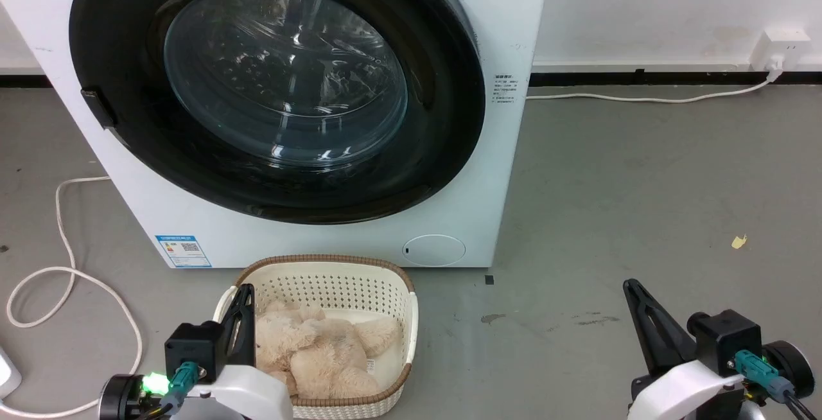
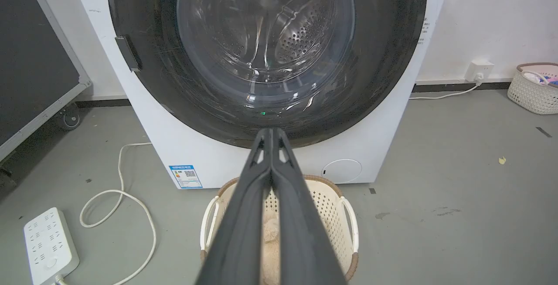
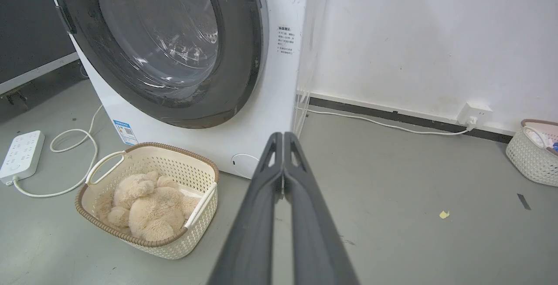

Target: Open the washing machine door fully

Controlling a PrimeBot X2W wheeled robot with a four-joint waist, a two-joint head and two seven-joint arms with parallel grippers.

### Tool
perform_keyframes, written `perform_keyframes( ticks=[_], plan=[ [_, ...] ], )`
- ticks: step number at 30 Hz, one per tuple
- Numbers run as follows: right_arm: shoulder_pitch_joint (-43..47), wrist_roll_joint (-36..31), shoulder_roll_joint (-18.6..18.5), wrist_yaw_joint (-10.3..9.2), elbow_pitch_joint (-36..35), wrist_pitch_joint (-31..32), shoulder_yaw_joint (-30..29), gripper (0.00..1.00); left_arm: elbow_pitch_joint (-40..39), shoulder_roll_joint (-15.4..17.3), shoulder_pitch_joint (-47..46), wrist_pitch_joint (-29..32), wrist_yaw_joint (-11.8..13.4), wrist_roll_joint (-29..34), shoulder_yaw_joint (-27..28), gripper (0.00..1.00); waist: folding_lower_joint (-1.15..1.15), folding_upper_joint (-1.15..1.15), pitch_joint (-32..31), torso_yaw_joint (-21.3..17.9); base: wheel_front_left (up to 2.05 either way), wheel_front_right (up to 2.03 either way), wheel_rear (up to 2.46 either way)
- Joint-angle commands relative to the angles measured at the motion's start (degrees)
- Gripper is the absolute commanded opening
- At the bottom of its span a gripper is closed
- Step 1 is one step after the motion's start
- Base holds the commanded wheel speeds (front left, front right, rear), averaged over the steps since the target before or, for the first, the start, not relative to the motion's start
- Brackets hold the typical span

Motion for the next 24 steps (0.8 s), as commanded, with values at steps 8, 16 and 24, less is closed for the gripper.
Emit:
perform_keyframes(
  ticks=[8,16,24],
  plan=[
    [-0.7,-0.3,0.3,-0.09,0.1,0.1,0.0,0.00,-0.2,0.0,-0.9,0.0,0.1,0.5,0.0,0.00,0.00,0.00,0.0,0.0,0.00,0.00,0.00],
    [0.1,0.4,0.0,0.01,0.0,-0.3,0.0,1.00,0.1,0.0,0.0,-0.3,0.1,-0.2,-0.2,1.00,0.00,0.00,0.0,0.0,0.00,0.00,0.00],
    [0.2,0.7,-0.1,0.00,0.1,-1.3,-0.3,1.00,0.0,0.0,0.1,-1.2,0.4,-0.7,-0.7,1.00,0.00,0.00,0.1,0.0,0.00,0.00,0.00]
  ],
)
